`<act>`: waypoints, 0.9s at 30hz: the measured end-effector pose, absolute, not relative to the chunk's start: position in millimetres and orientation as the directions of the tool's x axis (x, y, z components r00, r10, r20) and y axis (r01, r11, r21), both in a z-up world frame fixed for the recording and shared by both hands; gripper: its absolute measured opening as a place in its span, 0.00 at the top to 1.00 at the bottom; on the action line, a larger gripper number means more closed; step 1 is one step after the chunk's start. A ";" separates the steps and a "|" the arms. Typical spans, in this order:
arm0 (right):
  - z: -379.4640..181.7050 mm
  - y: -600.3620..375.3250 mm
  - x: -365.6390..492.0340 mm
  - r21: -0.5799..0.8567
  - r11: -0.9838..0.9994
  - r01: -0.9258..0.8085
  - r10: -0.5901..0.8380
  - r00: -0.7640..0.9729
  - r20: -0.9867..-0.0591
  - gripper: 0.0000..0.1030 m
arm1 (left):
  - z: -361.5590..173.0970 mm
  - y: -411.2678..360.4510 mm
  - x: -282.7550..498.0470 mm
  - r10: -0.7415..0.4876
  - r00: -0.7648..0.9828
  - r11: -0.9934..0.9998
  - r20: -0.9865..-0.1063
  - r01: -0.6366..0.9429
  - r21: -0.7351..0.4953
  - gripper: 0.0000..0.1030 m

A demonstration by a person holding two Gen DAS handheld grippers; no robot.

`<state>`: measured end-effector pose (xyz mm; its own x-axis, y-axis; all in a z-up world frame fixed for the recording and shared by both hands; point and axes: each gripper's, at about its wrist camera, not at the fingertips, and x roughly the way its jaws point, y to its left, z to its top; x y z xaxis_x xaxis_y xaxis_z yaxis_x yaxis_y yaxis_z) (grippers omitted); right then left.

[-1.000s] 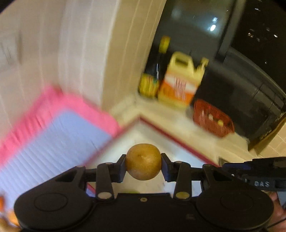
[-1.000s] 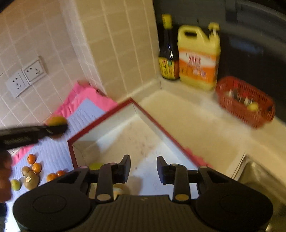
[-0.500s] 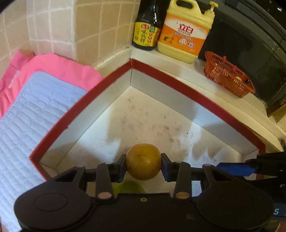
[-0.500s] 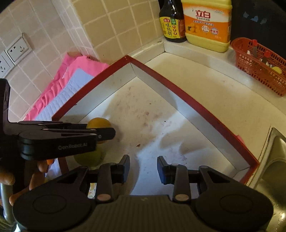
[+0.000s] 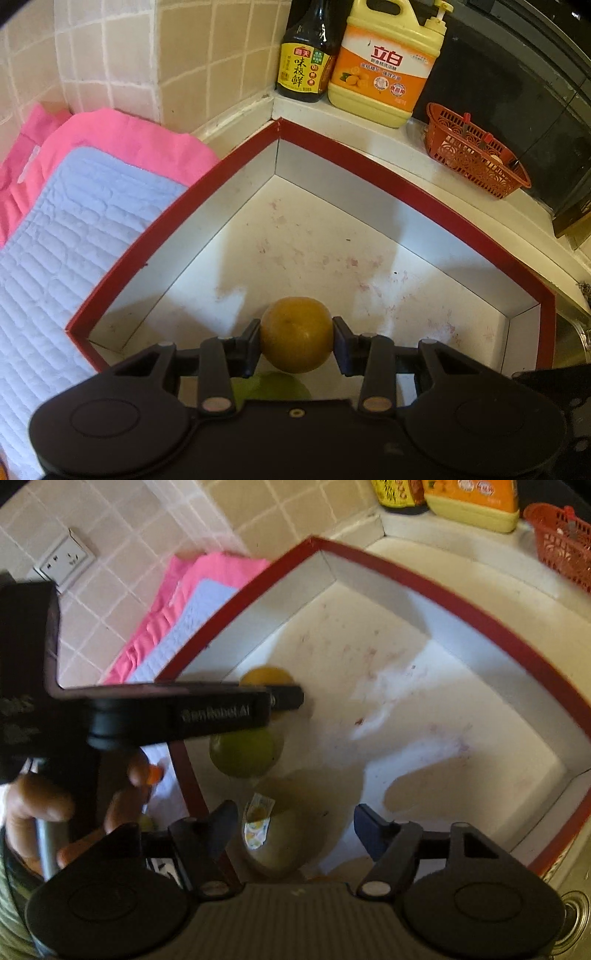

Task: Organize fruits
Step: 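Carry both pears into the red box and open both tools, then lift both tools out of the box and return over the mat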

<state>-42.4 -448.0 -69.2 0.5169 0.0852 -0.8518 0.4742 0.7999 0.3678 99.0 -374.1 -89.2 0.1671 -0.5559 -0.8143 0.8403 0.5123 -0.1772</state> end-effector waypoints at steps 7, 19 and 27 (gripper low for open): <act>-71.0 -446.1 -38.8 0.356 0.806 0.474 0.083 0.505 -0.859 0.31 | -95.8 -379.8 98.8 -0.543 0.150 0.506 -0.826 0.843 -0.180 0.54; -71.7 -454.3 -42.2 0.376 0.790 0.484 0.098 0.506 -0.857 0.30 | -102.8 -382.9 94.2 -0.531 0.110 0.478 -0.840 0.857 -0.190 0.29; -66.8 -454.2 -44.0 0.371 0.792 0.485 0.089 0.510 -0.855 0.31 | -84.3 -365.9 95.5 -0.564 0.149 0.498 -0.813 0.846 -0.190 0.28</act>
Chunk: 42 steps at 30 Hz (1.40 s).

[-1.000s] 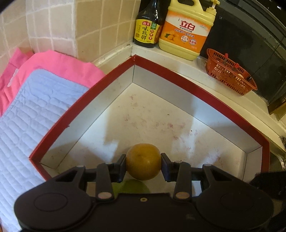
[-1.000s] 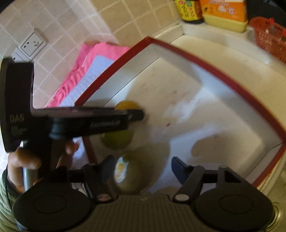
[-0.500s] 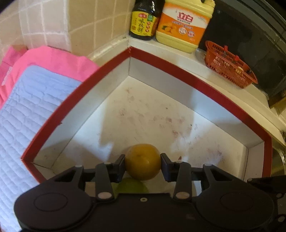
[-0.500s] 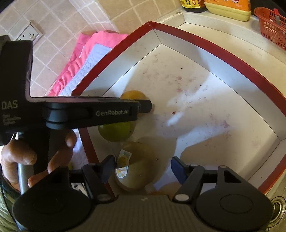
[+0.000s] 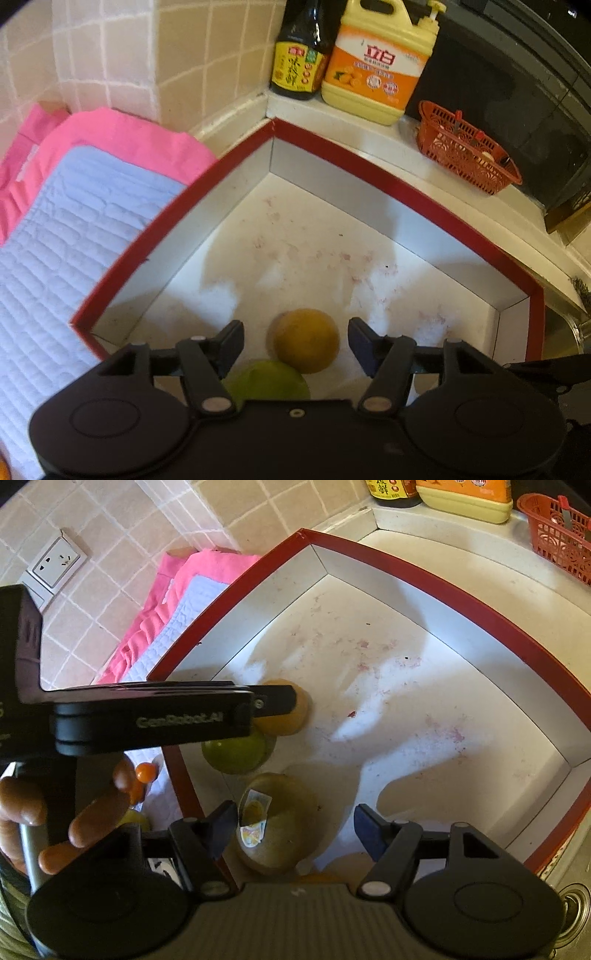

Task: Organize fruits
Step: 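Lift both tools out of the box and return over the mat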

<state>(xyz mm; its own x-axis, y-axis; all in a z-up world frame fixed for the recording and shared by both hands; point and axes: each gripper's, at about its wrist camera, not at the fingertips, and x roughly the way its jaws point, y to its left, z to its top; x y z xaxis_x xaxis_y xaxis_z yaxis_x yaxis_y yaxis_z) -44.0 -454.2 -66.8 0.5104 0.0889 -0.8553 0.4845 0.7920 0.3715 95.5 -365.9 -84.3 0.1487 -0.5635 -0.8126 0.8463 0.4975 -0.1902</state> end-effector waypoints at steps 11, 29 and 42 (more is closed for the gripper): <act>-44.7 -442.6 -49.6 0.352 0.819 0.453 0.063 0.539 -0.840 0.30 | -54.2 -318.3 81.3 -0.603 0.224 0.537 -0.766 0.823 -0.183 0.28; 10.7 -357.2 -20.8 0.245 0.933 0.264 0.048 0.582 -0.812 0.30 | 9.2 -153.6 65.4 -0.596 0.470 0.716 -0.651 0.678 -0.167 0.28; 44.0 -272.7 50.7 0.192 0.979 0.064 0.109 0.635 -0.765 0.28 | 58.6 17.5 70.0 -0.344 0.740 0.924 -0.578 0.375 -0.070 0.23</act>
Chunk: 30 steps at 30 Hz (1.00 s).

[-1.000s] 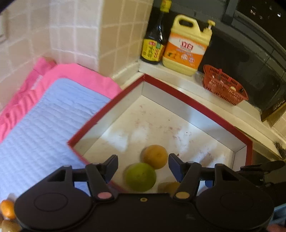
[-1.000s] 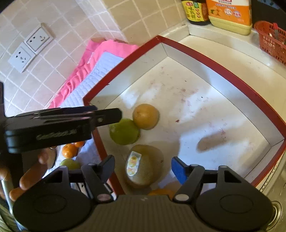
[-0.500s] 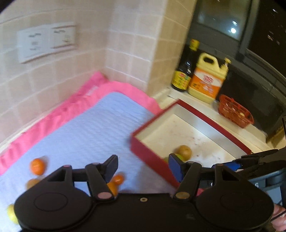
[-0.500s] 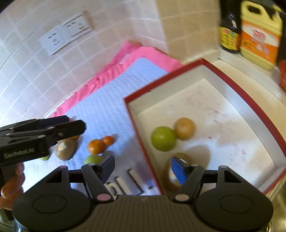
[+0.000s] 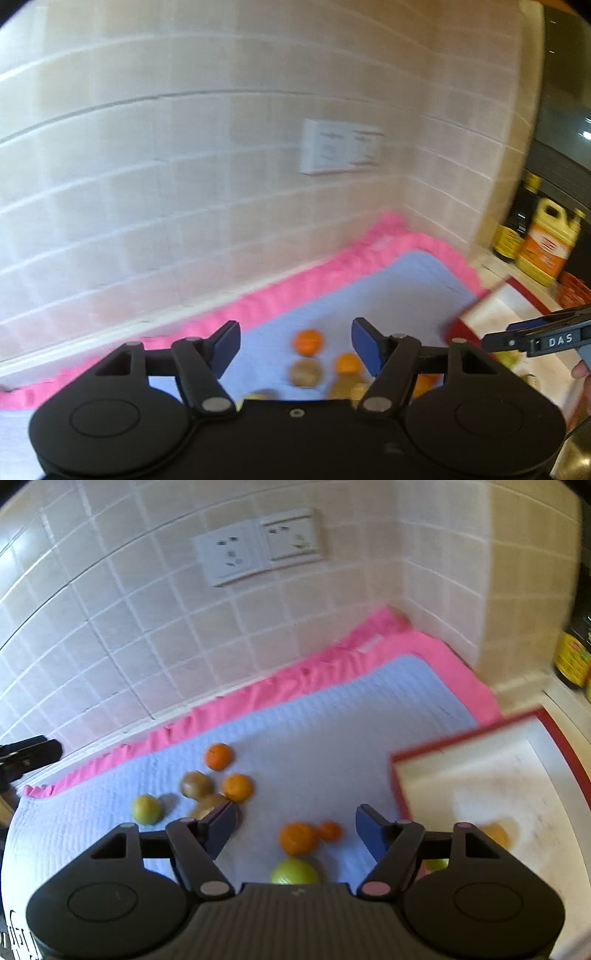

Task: Organize fruits
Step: 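Lift both tools out of the box and return over the mat, then grasp the kiwi with the right tool while the left tool grasps the green pomelo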

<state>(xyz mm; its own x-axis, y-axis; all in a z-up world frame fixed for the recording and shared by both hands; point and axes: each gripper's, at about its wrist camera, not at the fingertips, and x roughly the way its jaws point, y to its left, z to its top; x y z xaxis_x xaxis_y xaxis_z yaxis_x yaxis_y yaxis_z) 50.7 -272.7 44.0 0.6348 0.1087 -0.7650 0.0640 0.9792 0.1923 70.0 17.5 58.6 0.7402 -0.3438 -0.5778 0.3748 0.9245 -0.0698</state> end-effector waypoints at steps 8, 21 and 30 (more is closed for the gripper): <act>46.5 -223.1 92.7 0.186 0.982 -0.028 0.161 0.637 -0.753 0.25 | 55.4 75.0 76.7 -0.273 0.771 0.959 -0.576 0.264 -0.101 0.23; -14.4 -187.6 122.9 0.202 0.979 -0.010 0.178 0.514 -0.839 0.25 | -30.4 85.4 120.1 -0.336 0.616 0.940 -0.712 0.269 -0.210 0.23; -56.9 -181.7 138.3 0.240 0.968 0.071 0.186 0.436 -0.880 0.26 | -89.1 60.0 144.5 -0.419 0.479 0.898 -0.771 0.345 -0.274 0.23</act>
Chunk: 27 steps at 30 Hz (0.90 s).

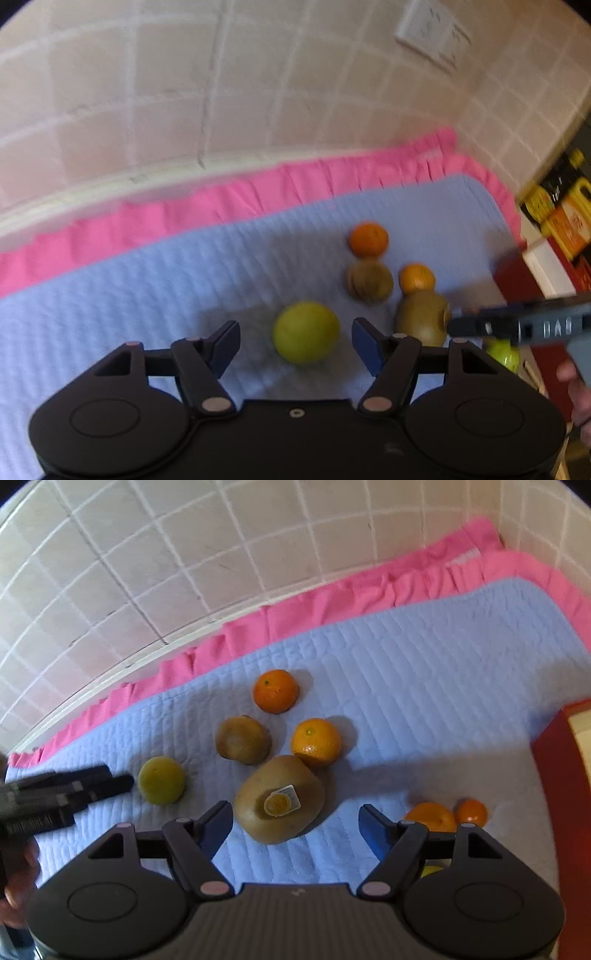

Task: Organize fruits
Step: 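Grasp the kiwi with the right tool while the left tool grasps the green pomelo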

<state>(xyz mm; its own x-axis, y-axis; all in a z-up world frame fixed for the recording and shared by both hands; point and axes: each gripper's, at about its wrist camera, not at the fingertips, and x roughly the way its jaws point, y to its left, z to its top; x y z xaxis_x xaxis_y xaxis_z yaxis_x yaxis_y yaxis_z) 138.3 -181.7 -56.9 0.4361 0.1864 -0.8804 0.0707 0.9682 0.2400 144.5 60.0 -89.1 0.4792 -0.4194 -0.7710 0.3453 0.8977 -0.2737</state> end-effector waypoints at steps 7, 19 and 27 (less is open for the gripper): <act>-81.9 -185.5 153.5 0.383 0.902 0.197 0.281 0.406 -0.870 0.28 | -110.6 46.6 150.8 -0.432 0.436 0.882 -0.789 0.386 -0.269 0.26; -96.6 -186.3 165.5 0.433 0.853 0.293 0.294 0.415 -0.861 0.29 | -117.4 35.3 157.4 -0.431 0.427 0.876 -0.795 0.407 -0.257 0.40; -97.2 -186.9 163.6 0.424 0.840 0.338 0.257 0.439 -0.861 0.39 | -119.1 32.1 162.1 -0.424 0.434 0.879 -0.795 0.410 -0.244 0.40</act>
